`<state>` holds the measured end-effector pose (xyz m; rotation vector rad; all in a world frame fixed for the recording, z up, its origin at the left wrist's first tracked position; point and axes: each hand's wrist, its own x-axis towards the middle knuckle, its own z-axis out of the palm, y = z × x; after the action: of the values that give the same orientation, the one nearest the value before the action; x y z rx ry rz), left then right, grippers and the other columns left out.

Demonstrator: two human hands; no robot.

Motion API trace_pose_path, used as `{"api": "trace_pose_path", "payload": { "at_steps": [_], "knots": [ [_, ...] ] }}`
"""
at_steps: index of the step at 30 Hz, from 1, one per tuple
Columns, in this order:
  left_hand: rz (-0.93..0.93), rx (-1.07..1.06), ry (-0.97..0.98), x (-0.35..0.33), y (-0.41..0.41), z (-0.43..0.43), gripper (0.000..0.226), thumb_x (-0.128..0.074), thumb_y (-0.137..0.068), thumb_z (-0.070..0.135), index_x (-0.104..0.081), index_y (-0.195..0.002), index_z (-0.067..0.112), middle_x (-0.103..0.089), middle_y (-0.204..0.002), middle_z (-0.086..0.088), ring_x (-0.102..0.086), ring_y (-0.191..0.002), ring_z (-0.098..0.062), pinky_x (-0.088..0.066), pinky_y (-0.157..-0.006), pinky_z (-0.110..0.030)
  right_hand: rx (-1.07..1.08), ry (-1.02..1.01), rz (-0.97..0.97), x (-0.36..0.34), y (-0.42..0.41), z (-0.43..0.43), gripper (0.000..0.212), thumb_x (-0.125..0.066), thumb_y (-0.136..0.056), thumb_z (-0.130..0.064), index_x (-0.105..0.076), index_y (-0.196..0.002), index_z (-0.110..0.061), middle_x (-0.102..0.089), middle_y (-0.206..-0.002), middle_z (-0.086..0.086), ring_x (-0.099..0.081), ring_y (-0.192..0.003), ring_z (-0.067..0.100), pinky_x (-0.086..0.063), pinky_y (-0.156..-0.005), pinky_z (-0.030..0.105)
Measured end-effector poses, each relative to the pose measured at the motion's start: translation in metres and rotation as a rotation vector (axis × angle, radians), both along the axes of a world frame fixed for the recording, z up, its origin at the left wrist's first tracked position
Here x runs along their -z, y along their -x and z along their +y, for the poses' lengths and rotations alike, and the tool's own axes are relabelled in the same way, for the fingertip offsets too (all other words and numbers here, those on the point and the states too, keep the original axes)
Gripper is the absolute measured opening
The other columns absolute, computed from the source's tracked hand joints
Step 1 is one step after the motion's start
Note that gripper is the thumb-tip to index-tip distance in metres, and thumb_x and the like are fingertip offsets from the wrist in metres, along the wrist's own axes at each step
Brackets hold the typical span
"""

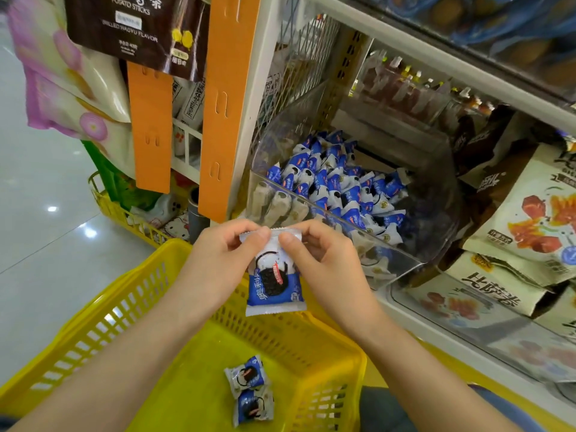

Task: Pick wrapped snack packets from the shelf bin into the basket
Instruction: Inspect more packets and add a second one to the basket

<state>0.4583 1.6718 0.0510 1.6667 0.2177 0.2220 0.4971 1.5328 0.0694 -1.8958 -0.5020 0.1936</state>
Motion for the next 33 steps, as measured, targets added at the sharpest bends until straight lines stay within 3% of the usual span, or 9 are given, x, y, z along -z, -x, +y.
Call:
{"api": "trace_pose_path", "payload": {
  "at_steps": [3, 9, 13, 15, 19, 21, 25, 29, 33],
  "knots": [
    [0.007, -0.001, -0.030, 0.000, -0.001, 0.000, 0.023, -0.054, -0.090, 0.025, -0.066, -0.071, 0.021, -0.068, -0.068, -0.007, -0.063, -0.065, -0.023, -0.051, -0.066, -0.041, -0.003, -0.005, -0.051, 0.001, -0.001, -0.001, 0.008, -0.059, -0.090, -0.018, -0.064, -0.084, -0.021, -0.070, -0.081, 0.001, -0.068, -0.079, 0.017, -0.056, -0.071, 0.046],
    [0.088, -0.134, -0.045, 0.006, -0.006, 0.001, 0.017, -0.052, -0.090, 0.031, -0.056, -0.078, 0.020, -0.062, -0.075, -0.002, -0.062, -0.071, -0.021, -0.054, -0.074, -0.046, 0.084, 0.160, -0.504, 0.003, -0.001, -0.004, 0.011, -0.058, -0.088, -0.027, -0.065, -0.090, -0.019, -0.062, -0.084, -0.010, -0.059, -0.080, 0.002, -0.052, -0.068, 0.025],
    [0.464, 0.084, 0.301, -0.003, -0.008, 0.002, 0.066, -0.021, -0.093, 0.055, -0.062, -0.074, 0.007, -0.067, -0.065, -0.009, -0.061, -0.052, -0.019, -0.051, -0.046, -0.026, 0.053, 0.043, -0.553, 0.000, -0.005, -0.006, 0.007, -0.063, -0.086, -0.014, -0.069, -0.089, -0.013, -0.064, -0.092, -0.006, -0.060, -0.088, 0.003, -0.051, -0.075, 0.023],
    [0.506, 0.187, 0.481, -0.005, -0.006, 0.003, 0.072, -0.021, -0.089, 0.062, -0.066, -0.087, 0.005, -0.072, -0.070, -0.010, -0.067, -0.056, -0.020, -0.053, -0.047, -0.024, -0.040, 0.104, -0.644, 0.000, -0.007, -0.008, 0.007, -0.065, -0.084, -0.011, -0.071, -0.087, -0.011, -0.064, -0.096, -0.003, -0.059, -0.092, 0.007, -0.049, -0.079, 0.025],
    [0.354, 0.143, 0.737, -0.006, -0.003, 0.007, 0.034, -0.060, -0.075, 0.036, -0.070, -0.094, 0.009, -0.071, -0.078, -0.007, -0.068, -0.066, -0.015, -0.055, -0.054, -0.025, -0.232, 0.248, -0.813, 0.004, -0.007, -0.009, 0.013, -0.060, -0.084, -0.013, -0.072, -0.089, -0.009, -0.065, -0.105, 0.003, -0.054, -0.102, 0.013, -0.042, -0.089, 0.019],
    [0.303, 0.073, 0.767, -0.005, -0.003, 0.006, 0.017, -0.062, -0.078, 0.016, -0.071, -0.089, 0.008, -0.069, -0.076, -0.006, -0.066, -0.062, -0.011, -0.053, -0.051, -0.022, -0.287, 0.279, -0.842, 0.005, -0.007, -0.008, 0.015, -0.060, -0.085, -0.015, -0.072, -0.093, -0.009, -0.064, -0.111, 0.005, -0.051, -0.110, 0.014, -0.038, -0.094, 0.017],
    [0.221, 0.005, 0.761, -0.006, -0.004, 0.006, 0.014, -0.060, -0.083, 0.011, -0.071, -0.090, 0.006, -0.071, -0.078, -0.007, -0.066, -0.064, -0.011, -0.052, -0.051, -0.021, -0.180, 0.266, -0.715, 0.003, -0.004, -0.005, 0.036, -0.062, -0.084, -0.033, -0.060, -0.115, -0.015, -0.053, -0.121, -0.004, -0.045, -0.117, 0.007, -0.034, -0.101, 0.017],
    [0.141, 0.021, 0.628, -0.007, -0.005, 0.007, 0.017, -0.057, -0.087, 0.014, -0.069, -0.099, 0.014, -0.074, -0.090, -0.002, -0.068, -0.076, -0.008, -0.053, -0.063, -0.022, 0.062, 0.124, -0.325, 0.000, 0.000, -0.001, 0.036, -0.044, -0.089, -0.048, -0.047, -0.119, -0.029, -0.054, -0.114, -0.011, -0.053, -0.103, -0.001, -0.044, -0.085, 0.013],
    [0.100, 0.030, 0.402, -0.003, -0.004, 0.003, 0.020, -0.062, -0.084, 0.013, -0.064, -0.100, 0.024, -0.073, -0.093, 0.003, -0.069, -0.085, -0.008, -0.052, -0.073, -0.025, 0.033, -0.043, 0.143, -0.002, -0.005, 0.000, 0.026, -0.039, -0.096, -0.028, -0.058, -0.106, -0.014, -0.068, -0.099, 0.003, -0.066, -0.086, 0.009, -0.055, -0.069, 0.022]
  ]
}}
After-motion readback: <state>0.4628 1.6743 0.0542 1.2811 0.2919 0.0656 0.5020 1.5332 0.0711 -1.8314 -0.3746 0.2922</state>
